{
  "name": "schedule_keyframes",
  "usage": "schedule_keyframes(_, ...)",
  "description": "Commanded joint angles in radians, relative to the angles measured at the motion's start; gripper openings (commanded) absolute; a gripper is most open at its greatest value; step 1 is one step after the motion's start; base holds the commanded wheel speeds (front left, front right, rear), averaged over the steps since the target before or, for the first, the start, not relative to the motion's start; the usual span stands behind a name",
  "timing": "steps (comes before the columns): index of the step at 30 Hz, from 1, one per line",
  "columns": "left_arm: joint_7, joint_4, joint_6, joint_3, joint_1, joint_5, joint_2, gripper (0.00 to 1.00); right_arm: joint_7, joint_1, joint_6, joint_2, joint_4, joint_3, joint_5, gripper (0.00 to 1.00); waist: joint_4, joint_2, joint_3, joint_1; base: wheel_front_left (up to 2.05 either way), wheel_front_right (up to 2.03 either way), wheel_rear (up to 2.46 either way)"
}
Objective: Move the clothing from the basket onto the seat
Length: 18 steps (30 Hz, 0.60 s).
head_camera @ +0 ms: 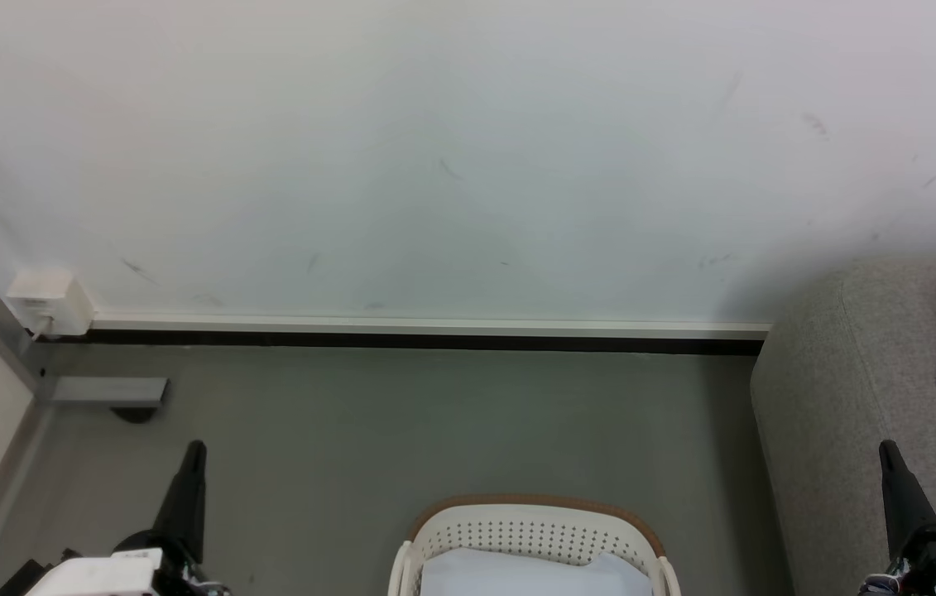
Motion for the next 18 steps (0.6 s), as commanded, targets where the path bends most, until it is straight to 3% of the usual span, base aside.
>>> schedule_keyframes(1, 0.003, -0.003, -0.005, 0.002, -0.007, -0.014, 0.002, 0.0, 0.004, -0.012, -0.002, 0.0, -0.002, -0.004, -0.009, 0.0, 0.0, 0.0, 0.0, 0.0, 0.0, 0.0, 0.0)
schedule_keyframes(18, 0.003, -0.003, -0.005, 0.002, -0.007, -0.014, 0.002, 0.0, 0.004, -0.012, -0.002, 0.001, -0.002, -0.005, -0.009, 0.0, 0.0, 0.0, 0.0, 0.0, 0.0, 0.0, 0.0)
